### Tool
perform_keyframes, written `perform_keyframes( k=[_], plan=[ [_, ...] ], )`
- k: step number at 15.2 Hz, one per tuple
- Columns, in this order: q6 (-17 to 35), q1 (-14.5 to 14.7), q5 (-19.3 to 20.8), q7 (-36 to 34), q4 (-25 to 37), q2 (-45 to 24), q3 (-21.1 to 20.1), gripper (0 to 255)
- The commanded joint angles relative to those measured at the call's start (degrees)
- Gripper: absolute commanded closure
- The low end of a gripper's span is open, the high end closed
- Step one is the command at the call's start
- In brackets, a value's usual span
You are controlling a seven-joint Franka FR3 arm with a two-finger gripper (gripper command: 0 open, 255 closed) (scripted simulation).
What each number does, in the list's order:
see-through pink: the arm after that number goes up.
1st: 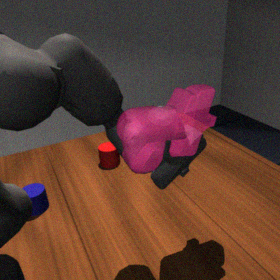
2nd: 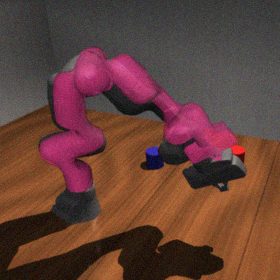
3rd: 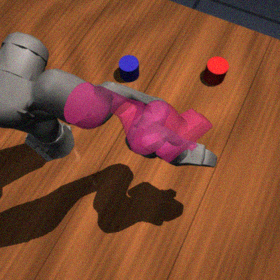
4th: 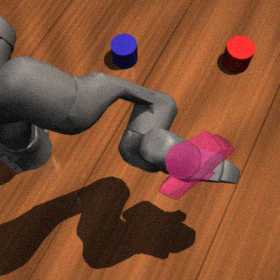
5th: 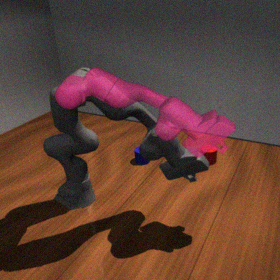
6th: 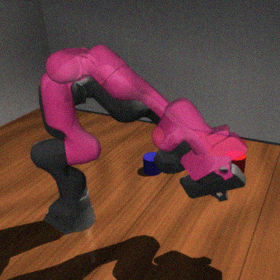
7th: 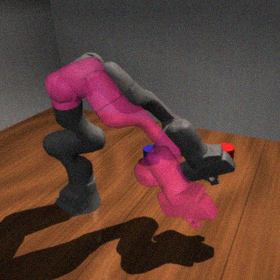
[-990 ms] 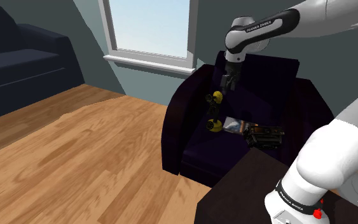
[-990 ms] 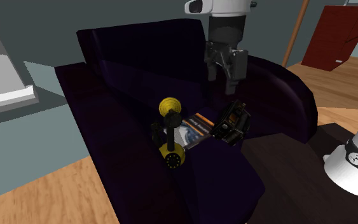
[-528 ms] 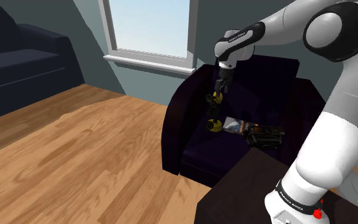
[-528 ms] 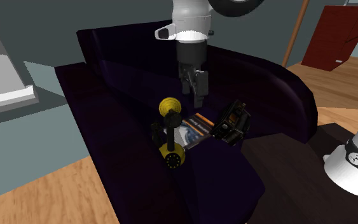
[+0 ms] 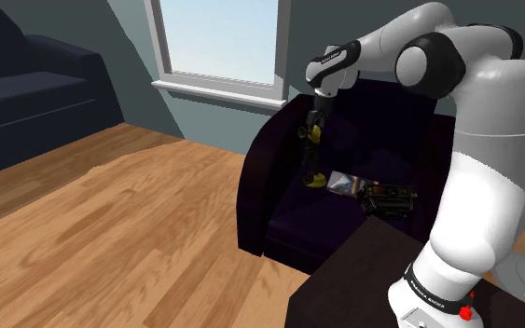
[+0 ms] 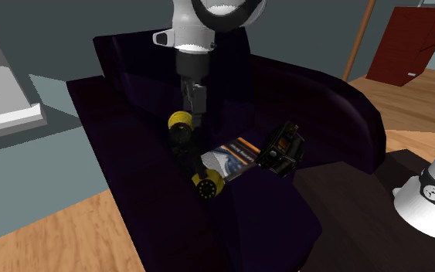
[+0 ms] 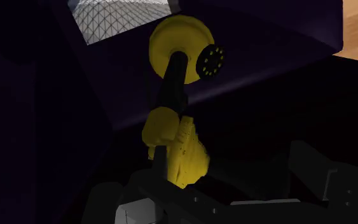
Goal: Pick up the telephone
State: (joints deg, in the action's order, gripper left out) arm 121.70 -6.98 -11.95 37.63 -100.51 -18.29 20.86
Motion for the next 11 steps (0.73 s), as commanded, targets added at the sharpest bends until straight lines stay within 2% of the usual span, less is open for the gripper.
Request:
perform_keyframes(
  k=[1,4,11],
  plan=[
    [-4.36,-1.68,-2.04,1.38,4.59,-9.07,-0.84,0],
    [-5.66,-4.56,-3.86,2.62,12.84,-16.46,-2.44,0],
    [-2.46,-5.26,-4.6,3.23,12.35,-19.21,-3.41,0]
  ],
)
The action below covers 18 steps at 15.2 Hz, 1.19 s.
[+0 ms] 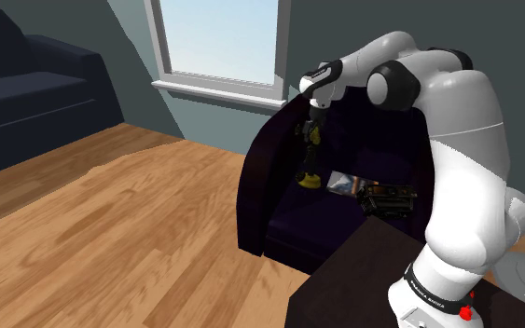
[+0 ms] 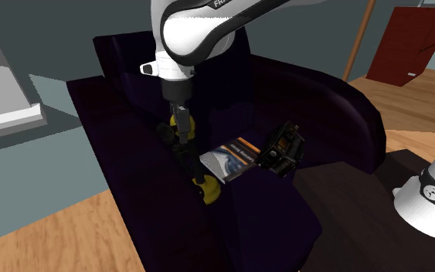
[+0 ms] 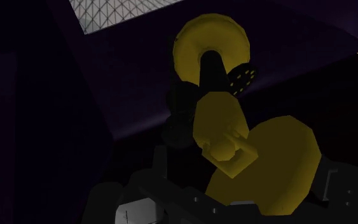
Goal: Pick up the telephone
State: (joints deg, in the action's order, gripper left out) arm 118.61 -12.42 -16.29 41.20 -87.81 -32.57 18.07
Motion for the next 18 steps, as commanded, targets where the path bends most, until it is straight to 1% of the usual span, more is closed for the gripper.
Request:
perform_keyframes(
  k=[1,3,4,5,6,7,8,9,10,11,12,13,18],
  plan=[
    [1.47,0.03,-0.43,-0.21,-0.57,-5.56,-0.85,0],
    [1.51,-0.18,-0.23,-0.31,-0.57,-5.52,-1.12,0],
    [1.1,-0.28,-0.37,-0.59,1.13,-6.8,-1.31,255],
    [1.32,-0.48,-0.73,-0.69,2.64,-8.52,-1.62,255],
    [2.55,-0.69,-0.97,-0.29,1.96,-9.14,-1.67,255],
    [4.61,-0.51,-0.81,0.48,-2.15,-7.13,-1.36,255],
    [5.17,-0.35,-0.83,0.41,-2.85,-6.91,-1.36,255],
    [3.69,0.39,-0.66,-1.21,-0.24,-7.75,-1.65,255],
    [7.56,1.73,-0.22,-0.91,-8.27,-3.69,-1.34,255],
    [9.02,1.99,-0.24,-0.66,-10.57,-2.77,-1.3,255],
    [9.73,1.57,-0.39,0.26,-11.96,-2.26,-1.18,255],
    [1.56,-0.51,0.06,-0.48,-0.59,-5.46,-1.54,255],
    [-1.03,-1.0,1.36,-1.34,0.16,-3.35,-2.0,255]
  ],
)
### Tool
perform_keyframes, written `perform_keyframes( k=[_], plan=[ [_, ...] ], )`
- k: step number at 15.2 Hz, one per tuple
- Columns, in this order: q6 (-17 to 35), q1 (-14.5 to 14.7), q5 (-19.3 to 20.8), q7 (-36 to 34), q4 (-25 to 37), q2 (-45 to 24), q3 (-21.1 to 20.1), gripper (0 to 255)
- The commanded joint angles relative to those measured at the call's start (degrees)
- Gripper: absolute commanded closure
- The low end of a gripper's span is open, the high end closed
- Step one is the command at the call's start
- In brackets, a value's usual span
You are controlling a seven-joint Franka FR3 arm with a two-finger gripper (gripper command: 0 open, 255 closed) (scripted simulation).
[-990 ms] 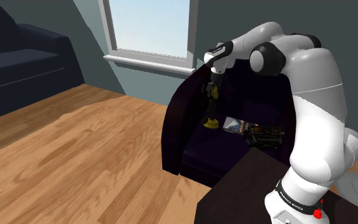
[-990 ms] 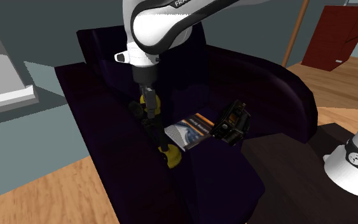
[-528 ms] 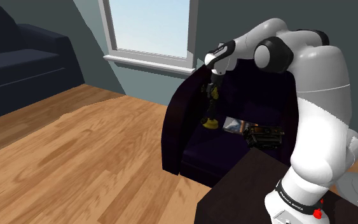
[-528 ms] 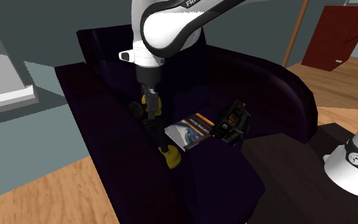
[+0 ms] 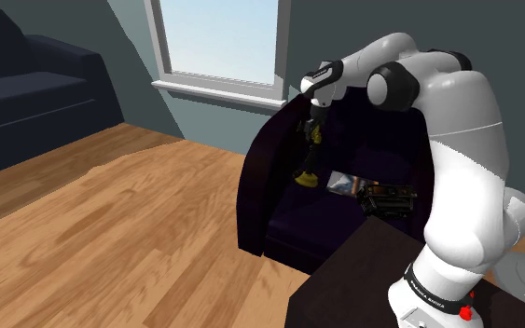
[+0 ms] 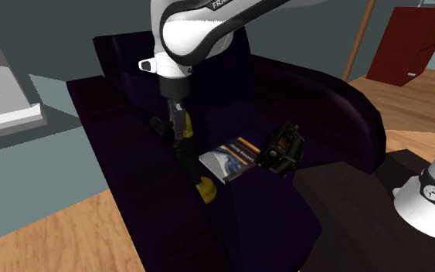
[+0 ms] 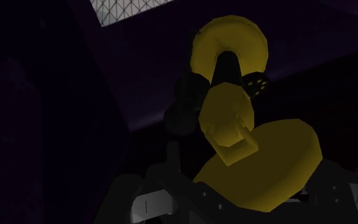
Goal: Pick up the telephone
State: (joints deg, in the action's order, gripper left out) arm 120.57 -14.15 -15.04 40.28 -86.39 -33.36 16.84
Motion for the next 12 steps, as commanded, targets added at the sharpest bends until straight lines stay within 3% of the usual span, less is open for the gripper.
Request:
perform_keyframes(
  k=[1,12],
  plan=[
    [-3.53,0.7,0.31,-0.56,-1.06,-2.18,-0.78,255],
    [-8.86,0.66,1.56,-1.57,1.47,0.82,-0.47,255]
  ],
)
